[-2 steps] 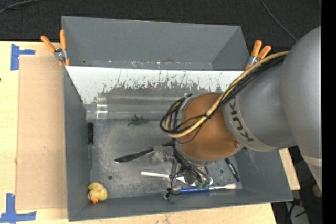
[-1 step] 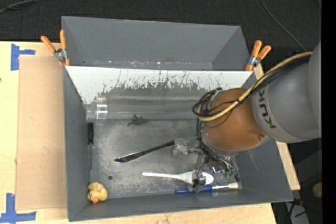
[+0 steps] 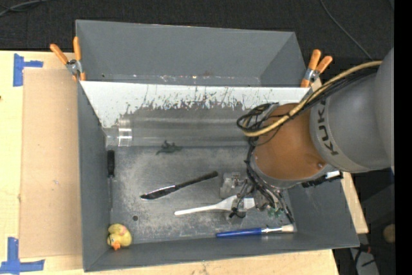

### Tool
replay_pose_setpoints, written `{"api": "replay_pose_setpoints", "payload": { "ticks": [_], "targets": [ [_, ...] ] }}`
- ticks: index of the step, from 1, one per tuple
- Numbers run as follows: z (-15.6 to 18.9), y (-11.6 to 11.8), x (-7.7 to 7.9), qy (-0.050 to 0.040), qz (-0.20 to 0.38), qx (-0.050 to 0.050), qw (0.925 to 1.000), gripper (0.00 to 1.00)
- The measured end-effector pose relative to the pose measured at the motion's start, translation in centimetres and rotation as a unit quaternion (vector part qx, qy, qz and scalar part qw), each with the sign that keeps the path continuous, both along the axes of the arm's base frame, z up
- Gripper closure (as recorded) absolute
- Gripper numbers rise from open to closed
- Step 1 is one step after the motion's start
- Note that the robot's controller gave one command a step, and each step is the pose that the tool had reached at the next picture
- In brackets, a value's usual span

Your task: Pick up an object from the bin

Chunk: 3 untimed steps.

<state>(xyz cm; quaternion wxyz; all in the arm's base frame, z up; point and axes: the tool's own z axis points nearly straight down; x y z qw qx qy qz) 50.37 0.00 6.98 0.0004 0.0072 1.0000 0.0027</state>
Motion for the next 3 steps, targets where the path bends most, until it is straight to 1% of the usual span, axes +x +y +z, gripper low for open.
{"api": "replay_pose_setpoints", "payload": {
  "ticks": [1, 2, 3],
  "targets": [
    [0.0, 0.0, 0.0, 0.0000, 0.000, 0.000, 1.0000, 1.00],
    [1.5, 0.0, -0.3, 0.0052, 0.000, 0.000, 1.0000, 1.00],
    [4.5, 0.0, -0.1, 0.0011, 0.001, 0.000, 1.0000, 1.00]
  ]
}}
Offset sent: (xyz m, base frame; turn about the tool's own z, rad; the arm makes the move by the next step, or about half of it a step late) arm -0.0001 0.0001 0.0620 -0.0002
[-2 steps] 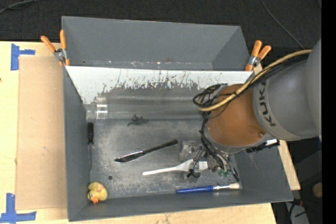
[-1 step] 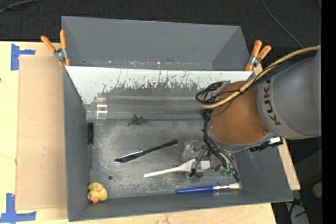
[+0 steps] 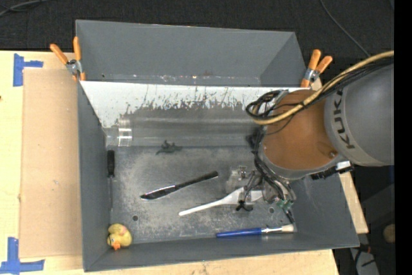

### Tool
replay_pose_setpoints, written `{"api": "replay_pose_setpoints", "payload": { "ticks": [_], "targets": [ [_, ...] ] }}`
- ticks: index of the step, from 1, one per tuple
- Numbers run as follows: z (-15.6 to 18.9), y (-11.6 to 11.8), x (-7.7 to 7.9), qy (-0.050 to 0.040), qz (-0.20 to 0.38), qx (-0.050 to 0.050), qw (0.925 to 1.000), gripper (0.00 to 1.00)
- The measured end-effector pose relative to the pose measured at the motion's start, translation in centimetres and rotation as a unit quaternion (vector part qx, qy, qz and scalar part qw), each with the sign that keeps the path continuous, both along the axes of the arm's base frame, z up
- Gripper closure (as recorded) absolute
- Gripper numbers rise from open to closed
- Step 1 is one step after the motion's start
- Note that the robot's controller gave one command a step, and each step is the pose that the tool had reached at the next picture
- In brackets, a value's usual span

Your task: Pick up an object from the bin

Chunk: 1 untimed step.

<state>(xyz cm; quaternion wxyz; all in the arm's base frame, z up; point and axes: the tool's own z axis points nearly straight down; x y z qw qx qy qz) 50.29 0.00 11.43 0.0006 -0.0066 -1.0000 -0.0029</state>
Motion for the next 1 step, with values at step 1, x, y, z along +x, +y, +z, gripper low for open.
{"api": "replay_pose_setpoints", "payload": {
  "ticks": [1],
  "targets": [
    [2.34, 0.01, -0.07, 0.0015, 0.000, 0.000, 1.0000, 1.00]
  ]
}}
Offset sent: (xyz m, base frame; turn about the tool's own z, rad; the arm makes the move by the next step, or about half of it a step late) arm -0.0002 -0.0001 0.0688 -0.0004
